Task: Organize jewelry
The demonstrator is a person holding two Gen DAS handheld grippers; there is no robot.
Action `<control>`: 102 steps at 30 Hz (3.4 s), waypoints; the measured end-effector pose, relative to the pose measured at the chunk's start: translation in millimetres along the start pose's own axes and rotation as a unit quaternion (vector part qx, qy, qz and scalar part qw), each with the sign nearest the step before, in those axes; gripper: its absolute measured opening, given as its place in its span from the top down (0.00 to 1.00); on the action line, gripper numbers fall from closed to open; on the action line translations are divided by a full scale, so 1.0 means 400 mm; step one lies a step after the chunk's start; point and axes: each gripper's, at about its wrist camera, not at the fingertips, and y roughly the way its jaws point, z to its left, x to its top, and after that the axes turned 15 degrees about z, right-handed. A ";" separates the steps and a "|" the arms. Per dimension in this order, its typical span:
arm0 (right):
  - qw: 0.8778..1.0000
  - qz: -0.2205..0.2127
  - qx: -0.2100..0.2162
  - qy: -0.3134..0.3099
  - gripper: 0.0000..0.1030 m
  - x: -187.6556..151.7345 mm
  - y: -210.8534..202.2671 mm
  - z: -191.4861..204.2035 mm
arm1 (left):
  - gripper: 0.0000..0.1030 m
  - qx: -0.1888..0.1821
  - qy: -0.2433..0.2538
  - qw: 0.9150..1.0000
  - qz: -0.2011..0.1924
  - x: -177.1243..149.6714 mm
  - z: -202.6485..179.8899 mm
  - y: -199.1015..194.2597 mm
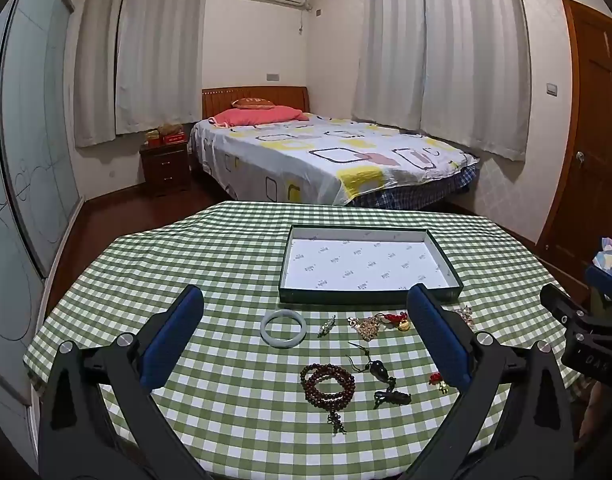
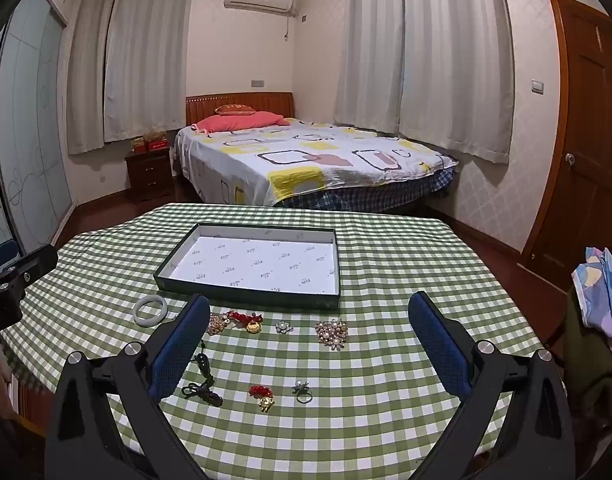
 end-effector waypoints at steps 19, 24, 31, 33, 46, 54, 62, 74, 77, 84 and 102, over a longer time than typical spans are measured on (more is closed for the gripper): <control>1.000 -0.003 0.001 0.001 0.06 0.008 -0.007 -0.006 | 0.04 0.002 -0.004 1.000 -0.007 0.018 0.010 -0.017; 1.000 -0.002 0.001 0.000 0.06 0.007 -0.005 -0.006 | 0.04 0.004 -0.004 1.000 -0.006 0.016 0.010 -0.015; 1.000 -0.001 0.002 0.001 0.06 0.010 -0.004 -0.006 | 0.04 0.002 -0.005 1.000 -0.004 0.016 0.010 -0.015; 1.000 -0.001 0.002 0.001 0.06 0.010 -0.004 -0.005 | 0.04 0.002 -0.005 1.000 -0.004 0.015 0.010 -0.013; 1.000 -0.001 0.002 0.001 0.06 0.011 -0.005 -0.006 | 0.04 0.002 -0.006 1.000 -0.003 0.012 0.011 -0.011; 1.000 -0.001 0.002 0.001 0.06 0.012 -0.007 -0.005 | 0.04 0.002 -0.008 1.000 -0.002 0.009 0.013 -0.008; 1.000 -0.001 0.002 0.001 0.06 0.012 -0.006 -0.006 | 0.04 0.002 -0.008 1.000 -0.001 0.006 0.014 -0.006; 1.000 -0.001 0.002 0.002 0.06 0.011 -0.006 -0.006 | 0.04 0.002 -0.007 1.000 -0.001 0.000 0.014 -0.005; 1.000 -0.001 0.001 0.001 0.06 0.010 -0.006 -0.005 | 0.04 0.002 -0.008 1.000 0.000 0.000 0.013 -0.004; 1.000 -0.001 0.003 0.001 0.06 0.014 -0.010 -0.005 | 0.04 0.003 -0.008 1.000 0.002 -0.001 0.013 -0.003; 0.999 0.034 0.020 0.010 0.06 -0.022 0.093 -0.014 | 0.04 0.013 -0.016 0.999 0.049 -0.018 0.039 0.098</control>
